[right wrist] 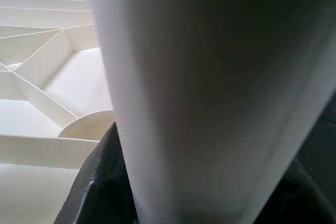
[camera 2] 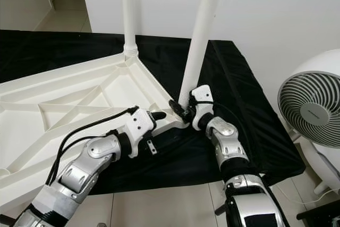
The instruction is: Building children table
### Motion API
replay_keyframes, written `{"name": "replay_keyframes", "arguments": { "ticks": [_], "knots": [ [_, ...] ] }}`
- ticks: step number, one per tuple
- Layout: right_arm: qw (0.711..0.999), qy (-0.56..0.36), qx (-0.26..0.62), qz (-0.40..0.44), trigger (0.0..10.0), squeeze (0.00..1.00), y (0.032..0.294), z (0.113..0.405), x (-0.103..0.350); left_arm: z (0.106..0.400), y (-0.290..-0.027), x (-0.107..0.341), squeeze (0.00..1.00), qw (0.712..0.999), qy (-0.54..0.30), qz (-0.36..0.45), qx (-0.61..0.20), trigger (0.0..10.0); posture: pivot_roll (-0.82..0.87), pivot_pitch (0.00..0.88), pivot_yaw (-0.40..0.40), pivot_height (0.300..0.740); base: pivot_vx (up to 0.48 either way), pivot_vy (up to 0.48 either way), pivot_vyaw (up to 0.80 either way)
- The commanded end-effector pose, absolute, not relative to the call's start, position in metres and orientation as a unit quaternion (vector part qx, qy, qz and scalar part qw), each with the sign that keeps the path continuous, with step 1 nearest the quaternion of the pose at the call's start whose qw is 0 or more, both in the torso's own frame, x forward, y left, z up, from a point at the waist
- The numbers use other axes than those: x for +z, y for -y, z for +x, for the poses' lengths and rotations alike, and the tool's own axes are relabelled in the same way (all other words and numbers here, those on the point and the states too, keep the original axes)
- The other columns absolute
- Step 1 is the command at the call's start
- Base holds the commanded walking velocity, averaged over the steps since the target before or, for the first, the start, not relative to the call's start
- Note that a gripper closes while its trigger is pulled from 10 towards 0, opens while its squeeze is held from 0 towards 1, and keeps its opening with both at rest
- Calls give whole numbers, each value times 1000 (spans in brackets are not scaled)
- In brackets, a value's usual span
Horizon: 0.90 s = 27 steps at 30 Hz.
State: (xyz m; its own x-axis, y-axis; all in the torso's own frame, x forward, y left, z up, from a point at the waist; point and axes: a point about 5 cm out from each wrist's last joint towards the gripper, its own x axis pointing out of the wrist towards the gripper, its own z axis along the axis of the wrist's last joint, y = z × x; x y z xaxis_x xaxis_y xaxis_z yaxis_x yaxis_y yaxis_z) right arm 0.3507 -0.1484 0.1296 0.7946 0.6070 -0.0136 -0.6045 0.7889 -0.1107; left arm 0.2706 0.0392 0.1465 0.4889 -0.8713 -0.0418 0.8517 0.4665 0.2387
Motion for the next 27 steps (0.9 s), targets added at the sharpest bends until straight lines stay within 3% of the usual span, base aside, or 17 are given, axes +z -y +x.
{"name": "replay_keyframes", "arguments": {
  "ticks": [1,3,4,5,6,16,23,25,27],
  "knots": [
    [938,3,341,-66,0,0,144,348,125,271,-40,147,0,851,42,122,-508,10000,153,6,-79,740,0,0,0],
    [939,3,338,-64,0,0,145,348,124,271,-40,147,0,851,42,122,-509,10000,151,9,-77,740,0,0,0],
    [942,4,331,-60,3843,0,147,348,124,271,-39,148,0,851,41,121,-510,10000,145,15,-71,740,0,0,0],
    [942,4,331,-60,3843,0,147,348,124,271,-39,148,0,851,41,121,-510,10000,145,15,-71,740,0,0,0],
    [944,6,325,-57,10000,0,148,348,124,271,-39,147,0,850,41,121,-510,10000,145,15,-71,740,0,0,0],
    [968,19,248,-37,10000,0,155,345,122,269,-37,146,0,846,37,119,-518,10000,131,27,-57,740,0,0,0],
    [985,55,164,10,10000,0,138,327,124,267,-34,144,0,844,35,113,-523,10000,120,32,-55,740,0,0,0],
    [995,35,89,21,10000,0,136,321,116,268,-33,146,0,849,40,105,-516,10000,110,34,-54,740,0,0,0],
    [995,35,89,21,10000,0,136,321,116,268,-33,146,0,849,40,105,-516,10000,110,34,-54,740,0,0,0]
  ]
}}
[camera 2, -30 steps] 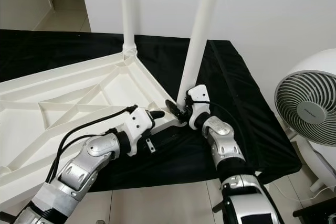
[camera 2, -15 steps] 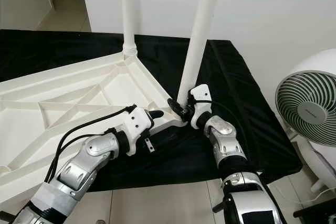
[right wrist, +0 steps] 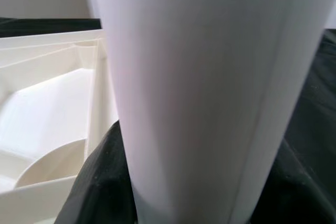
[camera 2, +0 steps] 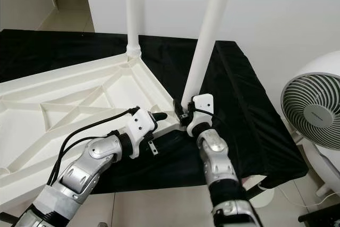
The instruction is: Building children table
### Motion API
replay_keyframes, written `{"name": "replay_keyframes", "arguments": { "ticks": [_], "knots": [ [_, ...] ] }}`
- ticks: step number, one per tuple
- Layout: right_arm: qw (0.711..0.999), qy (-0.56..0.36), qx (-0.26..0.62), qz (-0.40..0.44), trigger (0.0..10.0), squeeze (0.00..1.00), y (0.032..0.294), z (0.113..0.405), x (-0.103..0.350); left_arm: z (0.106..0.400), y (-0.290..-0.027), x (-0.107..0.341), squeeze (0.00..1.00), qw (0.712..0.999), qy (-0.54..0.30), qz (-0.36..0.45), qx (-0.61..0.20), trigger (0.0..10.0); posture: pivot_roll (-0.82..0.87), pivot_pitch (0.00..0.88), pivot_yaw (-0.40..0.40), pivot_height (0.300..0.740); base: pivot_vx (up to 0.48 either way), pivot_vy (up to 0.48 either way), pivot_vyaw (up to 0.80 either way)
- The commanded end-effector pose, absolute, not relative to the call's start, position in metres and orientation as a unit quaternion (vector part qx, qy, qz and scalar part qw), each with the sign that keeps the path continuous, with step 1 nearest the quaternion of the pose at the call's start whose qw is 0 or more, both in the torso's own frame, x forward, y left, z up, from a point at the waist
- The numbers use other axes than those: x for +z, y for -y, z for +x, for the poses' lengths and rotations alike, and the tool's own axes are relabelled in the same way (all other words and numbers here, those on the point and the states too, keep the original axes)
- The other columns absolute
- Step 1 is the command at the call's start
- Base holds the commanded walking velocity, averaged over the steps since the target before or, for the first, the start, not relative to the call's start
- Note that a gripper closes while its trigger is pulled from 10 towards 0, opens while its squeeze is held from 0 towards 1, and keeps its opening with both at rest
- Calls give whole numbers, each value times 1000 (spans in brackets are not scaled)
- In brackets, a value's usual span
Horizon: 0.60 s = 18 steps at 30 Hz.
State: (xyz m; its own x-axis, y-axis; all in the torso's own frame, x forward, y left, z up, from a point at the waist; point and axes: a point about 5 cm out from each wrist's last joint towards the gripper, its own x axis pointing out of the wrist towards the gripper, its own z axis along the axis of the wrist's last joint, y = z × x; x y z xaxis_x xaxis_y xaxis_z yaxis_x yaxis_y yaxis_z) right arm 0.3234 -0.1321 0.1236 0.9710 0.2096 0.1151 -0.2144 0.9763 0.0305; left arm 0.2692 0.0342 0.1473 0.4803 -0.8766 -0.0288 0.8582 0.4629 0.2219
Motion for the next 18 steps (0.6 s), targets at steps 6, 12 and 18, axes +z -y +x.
{"name": "replay_keyframes", "arguments": {
  "ticks": [6,12,18],
  "knots": [
    [999,1,-36,29,10000,0,134,312,106,269,-32,146,0,849,40,103,-517,10000,108,33,-57,740,0,0,0],
    [998,-3,-23,57,10000,824,122,309,109,268,-33,145,0,849,40,106,-516,10000,114,34,-57,740,0,0,0],
    [998,10,-7,62,10000,1000,122,309,114,269,-35,145,0,851,38,107,-513,10000,122,34,-58,740,0,0,0]
  ]
}}
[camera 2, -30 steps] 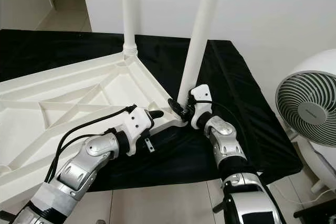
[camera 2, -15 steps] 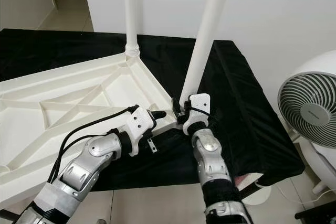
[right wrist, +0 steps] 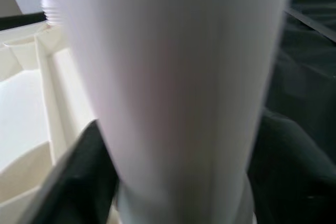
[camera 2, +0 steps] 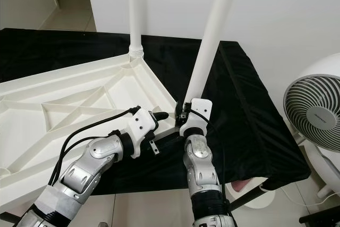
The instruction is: Building children table
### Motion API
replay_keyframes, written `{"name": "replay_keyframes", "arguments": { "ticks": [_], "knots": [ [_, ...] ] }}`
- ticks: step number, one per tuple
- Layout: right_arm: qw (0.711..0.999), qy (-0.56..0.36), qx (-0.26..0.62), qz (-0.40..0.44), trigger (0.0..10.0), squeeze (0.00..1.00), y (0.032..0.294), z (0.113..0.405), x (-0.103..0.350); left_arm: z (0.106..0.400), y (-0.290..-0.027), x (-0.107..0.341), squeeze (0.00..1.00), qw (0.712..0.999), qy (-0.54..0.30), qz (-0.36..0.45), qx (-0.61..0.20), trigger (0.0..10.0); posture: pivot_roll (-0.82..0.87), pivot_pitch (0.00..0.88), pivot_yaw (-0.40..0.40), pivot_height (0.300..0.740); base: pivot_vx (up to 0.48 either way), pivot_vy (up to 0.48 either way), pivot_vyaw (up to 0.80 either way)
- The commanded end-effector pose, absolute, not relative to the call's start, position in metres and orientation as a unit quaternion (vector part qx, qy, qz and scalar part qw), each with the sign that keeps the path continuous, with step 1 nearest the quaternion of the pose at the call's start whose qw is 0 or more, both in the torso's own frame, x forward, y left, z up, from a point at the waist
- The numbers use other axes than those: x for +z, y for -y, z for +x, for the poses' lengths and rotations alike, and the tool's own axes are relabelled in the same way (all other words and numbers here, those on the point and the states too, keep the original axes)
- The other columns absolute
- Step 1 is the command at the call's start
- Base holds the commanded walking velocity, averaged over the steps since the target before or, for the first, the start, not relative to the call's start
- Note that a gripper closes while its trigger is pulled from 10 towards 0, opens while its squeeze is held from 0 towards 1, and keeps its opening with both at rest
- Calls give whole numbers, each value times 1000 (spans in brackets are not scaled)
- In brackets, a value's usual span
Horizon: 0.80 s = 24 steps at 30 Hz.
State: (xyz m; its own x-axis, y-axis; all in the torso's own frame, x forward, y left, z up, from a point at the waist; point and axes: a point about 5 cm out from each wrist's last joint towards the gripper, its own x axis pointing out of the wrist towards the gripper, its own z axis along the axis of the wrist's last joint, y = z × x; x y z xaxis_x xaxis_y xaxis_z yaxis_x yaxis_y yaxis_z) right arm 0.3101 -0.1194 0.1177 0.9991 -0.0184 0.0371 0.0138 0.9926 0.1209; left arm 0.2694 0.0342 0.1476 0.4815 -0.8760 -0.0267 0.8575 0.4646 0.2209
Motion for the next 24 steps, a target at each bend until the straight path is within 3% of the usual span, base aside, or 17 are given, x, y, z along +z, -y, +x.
{"name": "replay_keyframes", "arguments": {
  "ticks": [1,10,11,13,14,18,24],
  "knots": [
    [998,12,-2,61,10000,1000,121,309,116,269,-35,145,0,851,38,107,-513,10000,122,34,-58,740,0,0,0],
    [995,33,92,25,10000,1000,137,319,131,270,-39,139,0,855,29,107,-506,10000,121,31,-51,740,0,0,0],
    [990,37,139,15,10000,502,138,320,134,271,-40,136,0,859,26,109,-499,10000,115,30,-51,740,0,0,0],
    [984,39,171,7,10000,502,138,320,136,271,-41,133,0,862,25,111,-494,10000,115,30,-51,740,0,0,0],
    [979,40,199,-7,10000,0,140,321,137,270,-41,131,0,864,26,110,-490,10000,113,32,-53,740,0,0,0],
    [961,38,269,-38,10000,0,142,324,136,266,-40,128,0,862,28,110,-494,10000,113,30,-55,740,0,0,0],
    [951,41,304,-40,10000,0,142,327,133,267,-39,129,0,856,33,122,-502,10000,114,27,-58,740,0,0,0]
  ]
}}
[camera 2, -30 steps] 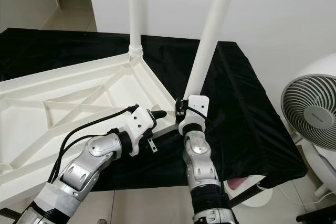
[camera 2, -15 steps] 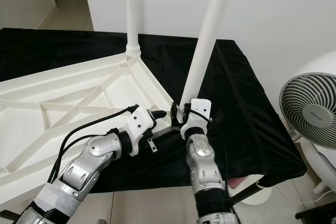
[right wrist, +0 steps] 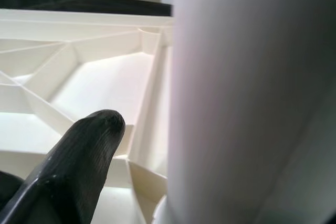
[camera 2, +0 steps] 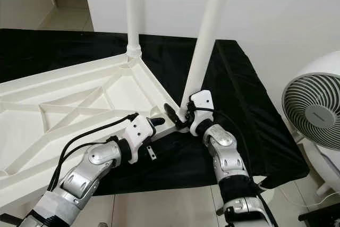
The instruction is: Building children table
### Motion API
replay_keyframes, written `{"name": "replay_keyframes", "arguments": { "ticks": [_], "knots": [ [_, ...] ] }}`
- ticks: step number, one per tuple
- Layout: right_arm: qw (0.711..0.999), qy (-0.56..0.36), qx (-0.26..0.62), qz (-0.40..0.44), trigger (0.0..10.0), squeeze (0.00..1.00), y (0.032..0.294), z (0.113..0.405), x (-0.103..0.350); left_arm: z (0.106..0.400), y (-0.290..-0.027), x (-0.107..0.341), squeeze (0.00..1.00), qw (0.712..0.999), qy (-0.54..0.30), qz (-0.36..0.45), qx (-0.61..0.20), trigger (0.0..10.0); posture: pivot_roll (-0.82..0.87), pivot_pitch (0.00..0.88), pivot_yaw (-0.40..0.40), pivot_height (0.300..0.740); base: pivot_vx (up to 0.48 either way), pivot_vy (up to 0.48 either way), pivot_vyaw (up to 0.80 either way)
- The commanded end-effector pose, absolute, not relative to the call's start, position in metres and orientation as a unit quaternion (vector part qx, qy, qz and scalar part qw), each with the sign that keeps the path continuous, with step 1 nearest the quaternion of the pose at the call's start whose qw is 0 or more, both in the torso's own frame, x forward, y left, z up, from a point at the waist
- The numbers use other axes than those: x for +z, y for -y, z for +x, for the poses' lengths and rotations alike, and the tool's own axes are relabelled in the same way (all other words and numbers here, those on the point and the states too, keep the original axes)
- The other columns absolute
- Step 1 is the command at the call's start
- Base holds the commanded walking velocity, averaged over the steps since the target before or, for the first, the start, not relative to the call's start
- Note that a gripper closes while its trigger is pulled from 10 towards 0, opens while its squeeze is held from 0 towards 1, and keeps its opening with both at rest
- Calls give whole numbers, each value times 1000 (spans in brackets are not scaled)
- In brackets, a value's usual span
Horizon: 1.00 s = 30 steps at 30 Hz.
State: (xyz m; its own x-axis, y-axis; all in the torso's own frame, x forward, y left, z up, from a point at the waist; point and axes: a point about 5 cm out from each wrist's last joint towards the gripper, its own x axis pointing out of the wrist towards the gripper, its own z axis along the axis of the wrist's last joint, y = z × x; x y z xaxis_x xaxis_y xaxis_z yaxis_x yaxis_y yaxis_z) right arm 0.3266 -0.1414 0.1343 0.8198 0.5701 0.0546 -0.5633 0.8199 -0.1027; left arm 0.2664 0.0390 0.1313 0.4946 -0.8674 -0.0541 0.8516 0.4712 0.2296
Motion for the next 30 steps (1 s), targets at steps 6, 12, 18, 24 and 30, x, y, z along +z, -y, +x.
{"name": "replay_keyframes", "arguments": {
  "ticks": [6,12,18,24,30],
  "knots": [
    [950,36,308,-35,4431,0,144,330,129,268,-39,132,0,854,38,126,-504,10000,124,22,-59,740,0,0,0],
    [947,15,319,-38,0,0,157,331,120,268,-41,135,0,849,46,134,-509,10000,132,23,-58,740,0,0,0],
    [949,4,314,-29,0,0,164,328,108,267,-44,133,0,847,41,142,-511,10000,133,26,-55,740,0,0,0],
    [967,-12,252,-26,0,0,168,329,100,265,-45,133,0,848,40,138,-509,10000,135,32,-55,740,0,0,0],
    [980,-23,195,22,0,0,157,327,97,264,-45,132,0,849,37,135,-510,10000,134,32,-54,740,0,0,0]
  ]
}}
